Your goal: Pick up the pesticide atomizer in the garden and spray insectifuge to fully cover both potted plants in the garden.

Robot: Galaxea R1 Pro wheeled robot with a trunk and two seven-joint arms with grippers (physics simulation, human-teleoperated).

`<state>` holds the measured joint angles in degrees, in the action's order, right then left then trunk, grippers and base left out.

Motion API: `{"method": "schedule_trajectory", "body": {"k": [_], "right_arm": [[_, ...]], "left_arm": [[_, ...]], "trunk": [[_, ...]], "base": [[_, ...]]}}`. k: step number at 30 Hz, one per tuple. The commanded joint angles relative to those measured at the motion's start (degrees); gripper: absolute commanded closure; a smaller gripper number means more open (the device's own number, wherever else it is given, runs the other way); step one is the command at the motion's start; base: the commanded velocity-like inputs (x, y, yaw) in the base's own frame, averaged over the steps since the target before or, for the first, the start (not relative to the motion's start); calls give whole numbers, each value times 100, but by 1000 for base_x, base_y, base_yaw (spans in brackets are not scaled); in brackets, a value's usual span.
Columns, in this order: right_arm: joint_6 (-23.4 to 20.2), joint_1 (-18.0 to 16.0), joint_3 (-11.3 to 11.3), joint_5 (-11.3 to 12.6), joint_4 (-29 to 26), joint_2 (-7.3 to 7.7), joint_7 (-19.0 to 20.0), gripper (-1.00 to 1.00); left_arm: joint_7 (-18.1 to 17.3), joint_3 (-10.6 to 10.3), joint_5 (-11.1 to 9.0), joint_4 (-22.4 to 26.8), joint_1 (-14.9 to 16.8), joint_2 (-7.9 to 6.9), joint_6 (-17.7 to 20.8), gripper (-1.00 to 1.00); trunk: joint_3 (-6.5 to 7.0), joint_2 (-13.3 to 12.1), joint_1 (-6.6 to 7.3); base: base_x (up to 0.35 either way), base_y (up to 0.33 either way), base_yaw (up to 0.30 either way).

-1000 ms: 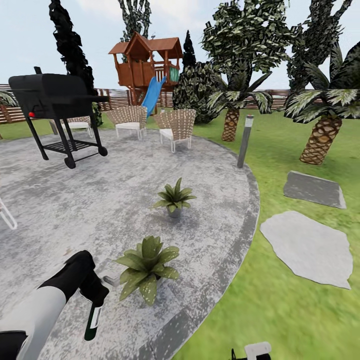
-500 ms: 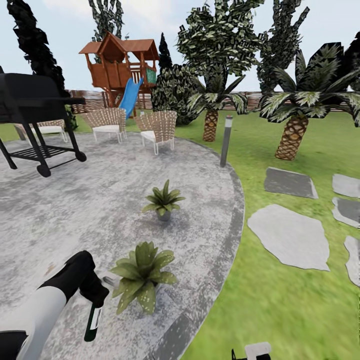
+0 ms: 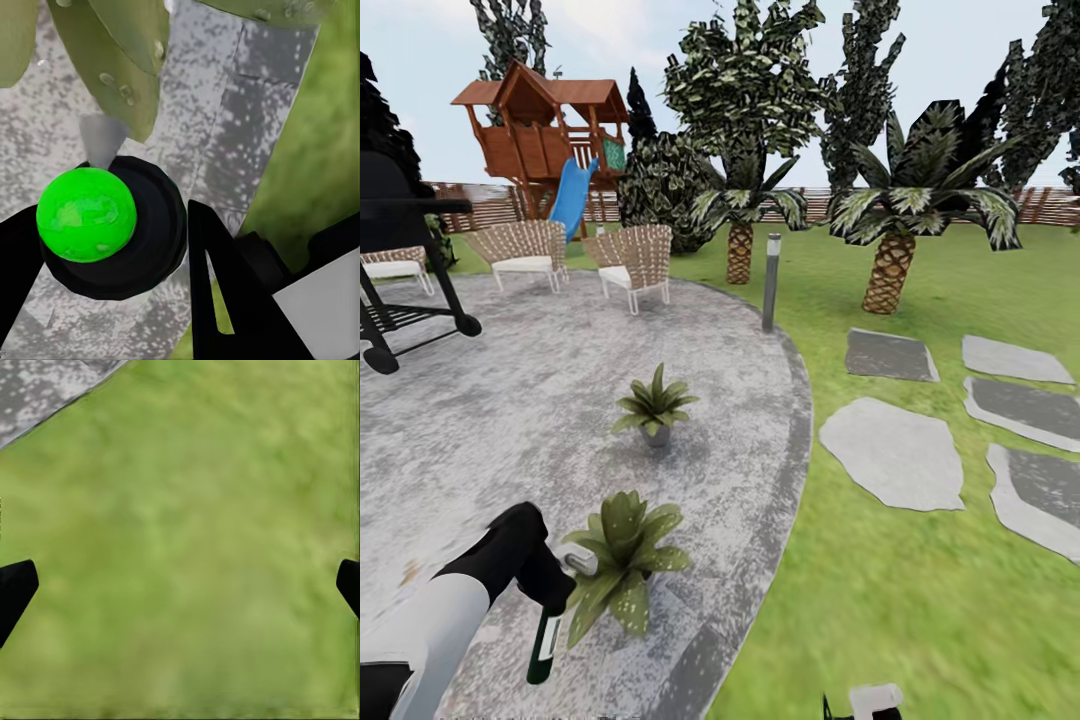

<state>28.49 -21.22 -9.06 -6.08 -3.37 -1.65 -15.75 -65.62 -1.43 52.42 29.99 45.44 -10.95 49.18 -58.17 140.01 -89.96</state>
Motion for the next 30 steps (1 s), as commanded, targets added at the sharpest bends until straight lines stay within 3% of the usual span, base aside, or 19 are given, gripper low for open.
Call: {"method": "schedule_trajectory", "body": {"k": [1, 11, 16, 30], "right_arm": [[-2, -5, -16, -60, 7, -2, -60, -100], [-2, -5, -16, -60, 4, -2, -60, -100], [6, -5, -22, -60, -5, -14, -60, -100], [16, -5, -25, -69, -22, 1, -60, -100]], "left_arm": [[-47, -15, 32, 18, 0, -7, 39, 100], [-48, -29, 36, 24, 0, 2, 64, 100], [-45, -33, 40, -5, 0, -4, 58, 100], [14, -33, 41, -29, 0, -4, 48, 100]], "trunk": [[-2, 2, 4], [14, 2, 4], [14, 2, 4], [14, 2, 4]], "base": [[-306, 149, -266], [-265, 208, -163], [-25, 262, -3], [-4, 8, 0]]}}
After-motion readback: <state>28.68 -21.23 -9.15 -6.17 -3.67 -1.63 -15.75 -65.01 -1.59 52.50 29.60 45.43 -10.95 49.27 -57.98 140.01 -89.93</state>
